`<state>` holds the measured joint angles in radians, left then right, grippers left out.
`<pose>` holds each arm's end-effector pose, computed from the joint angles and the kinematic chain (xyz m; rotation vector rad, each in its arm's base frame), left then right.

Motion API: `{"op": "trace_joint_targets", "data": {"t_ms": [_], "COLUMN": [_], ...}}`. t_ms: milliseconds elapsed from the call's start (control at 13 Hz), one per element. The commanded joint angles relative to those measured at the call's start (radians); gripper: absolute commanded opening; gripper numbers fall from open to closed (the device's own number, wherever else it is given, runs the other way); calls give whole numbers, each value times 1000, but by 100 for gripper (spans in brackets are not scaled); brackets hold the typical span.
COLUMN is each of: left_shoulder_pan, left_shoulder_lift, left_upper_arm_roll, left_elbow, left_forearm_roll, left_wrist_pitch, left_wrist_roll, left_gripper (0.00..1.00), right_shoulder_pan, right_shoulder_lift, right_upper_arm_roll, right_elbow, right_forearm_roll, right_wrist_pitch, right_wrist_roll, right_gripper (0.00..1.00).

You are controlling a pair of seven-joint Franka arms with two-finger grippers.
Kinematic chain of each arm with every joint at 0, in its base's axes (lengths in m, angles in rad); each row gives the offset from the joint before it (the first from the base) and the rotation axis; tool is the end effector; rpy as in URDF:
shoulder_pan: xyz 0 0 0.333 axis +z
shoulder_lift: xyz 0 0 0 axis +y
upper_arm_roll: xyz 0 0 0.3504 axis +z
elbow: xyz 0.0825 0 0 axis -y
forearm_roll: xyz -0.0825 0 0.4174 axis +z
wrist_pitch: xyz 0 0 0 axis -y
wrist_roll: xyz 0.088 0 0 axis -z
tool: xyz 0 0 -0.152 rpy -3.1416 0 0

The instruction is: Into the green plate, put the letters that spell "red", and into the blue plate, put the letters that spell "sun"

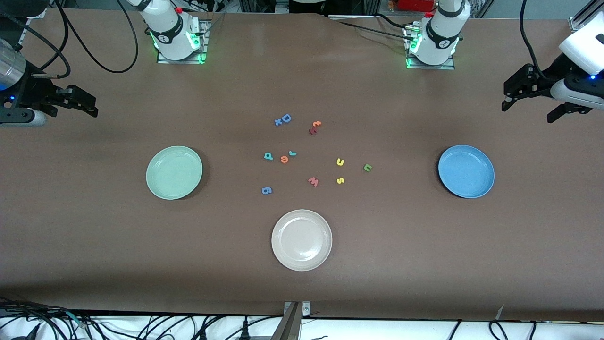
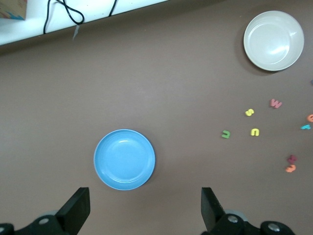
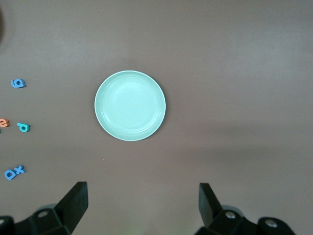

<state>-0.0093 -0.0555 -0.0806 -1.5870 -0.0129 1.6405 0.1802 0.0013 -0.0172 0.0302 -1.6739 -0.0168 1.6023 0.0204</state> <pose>0.5782 -0.0553 0.6446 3.1049 -0.4218 0.1711 0.5788 0.0159 0.5746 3.1217 0.0188 -0.0842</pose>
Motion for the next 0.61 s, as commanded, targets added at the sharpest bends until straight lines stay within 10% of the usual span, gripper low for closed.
{"op": "trace_joint_targets", "data": {"t_ms": [0,537], "left_shoulder_pan": [-52,-51], "left_shoulder_lift": [-1,2], "left_upper_arm_roll": [38,41], "left_elbow": [21,47], "left_forearm_roll": [39,41], "left_wrist_pitch": [-28,-48], "left_wrist_roll": [1,-2], "left_gripper": [100,100], "right_shoulder_pan": [-4,-4], "right_shoulder_lift": [6,6], "right_upper_arm_roll": [1,1], "right_elbow": [14,14], "right_forearm_roll": [3,3], "right_wrist_pitch": [-1,-2], "right_wrist_roll": [-14,-14], "right_gripper": [100,100]}}
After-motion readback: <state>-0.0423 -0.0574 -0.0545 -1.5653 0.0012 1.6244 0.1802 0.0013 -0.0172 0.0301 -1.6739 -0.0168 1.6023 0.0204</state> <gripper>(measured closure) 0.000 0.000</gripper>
